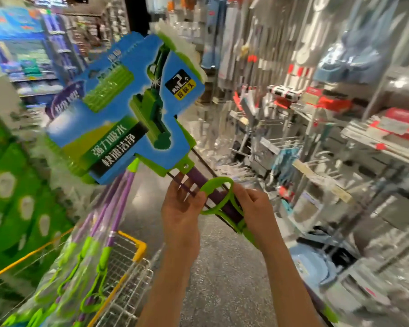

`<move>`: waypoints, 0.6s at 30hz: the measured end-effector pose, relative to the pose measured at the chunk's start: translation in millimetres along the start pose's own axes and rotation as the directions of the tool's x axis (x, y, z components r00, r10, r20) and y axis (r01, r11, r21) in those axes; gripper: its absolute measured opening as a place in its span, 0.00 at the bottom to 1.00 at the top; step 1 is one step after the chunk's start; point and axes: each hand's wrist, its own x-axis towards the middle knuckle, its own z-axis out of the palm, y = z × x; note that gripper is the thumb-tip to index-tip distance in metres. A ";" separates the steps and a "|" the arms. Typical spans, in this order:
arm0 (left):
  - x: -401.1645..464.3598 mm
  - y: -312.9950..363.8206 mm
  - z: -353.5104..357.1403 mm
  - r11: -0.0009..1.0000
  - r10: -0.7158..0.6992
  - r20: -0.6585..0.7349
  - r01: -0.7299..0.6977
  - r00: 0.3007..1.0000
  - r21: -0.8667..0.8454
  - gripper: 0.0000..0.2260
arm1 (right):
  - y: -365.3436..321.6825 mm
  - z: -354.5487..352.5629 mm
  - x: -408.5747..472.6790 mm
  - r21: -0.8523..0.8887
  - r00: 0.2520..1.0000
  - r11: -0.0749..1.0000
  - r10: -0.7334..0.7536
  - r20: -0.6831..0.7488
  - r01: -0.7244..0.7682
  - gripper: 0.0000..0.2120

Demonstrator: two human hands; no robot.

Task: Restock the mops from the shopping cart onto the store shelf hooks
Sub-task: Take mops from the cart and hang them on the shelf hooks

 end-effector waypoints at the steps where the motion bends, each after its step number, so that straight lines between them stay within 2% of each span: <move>1: -9.7 -6.8 14.0 1.000 -0.014 0.022 0.014 1.000 0.009 0.25 | 3.6 -20.5 -5.9 0.013 1.000 1.000 0.006 -0.028 -0.006 0.22; 3: -29.8 -21.2 37.7 0.998 -0.041 0.064 0.038 0.997 0.043 0.24 | 5.2 -57.8 -17.8 0.087 0.997 0.996 0.009 -0.070 -0.003 0.14; 6: -63.2 -43.2 66.7 0.992 -0.104 0.117 0.094 0.988 0.087 0.24 | 6.1 -110.4 -39.4 0.149 0.995 0.989 0.024 -0.100 -0.009 0.13; 9: -95.1 -66.0 93.3 0.980 -0.167 0.202 0.141 0.965 0.139 0.24 | 14.1 -157.4 -64.7 0.087 0.994 0.996 0.010 -0.106 -0.001 0.14; 11: -117.9 -81.6 112.5 0.971 -0.202 0.257 0.158 0.945 0.182 0.24 | 22.9 -188.4 -80.5 0.039 0.991 0.999 0.020 -0.130 -0.015 0.09; 14: -151.9 -103.1 140.3 0.962 -0.245 0.335 0.186 0.910 0.200 0.24 | 37.6 -230.8 -102.3 -0.040 0.986 0.997 0.055 -0.160 -0.062 0.11; 18: -191.7 -131.1 176.3 0.950 -0.298 0.454 0.213 0.840 0.230 0.23 | 53.4 -279.7 -132.6 -0.028 0.951 0.996 0.067 -0.301 -0.079 0.11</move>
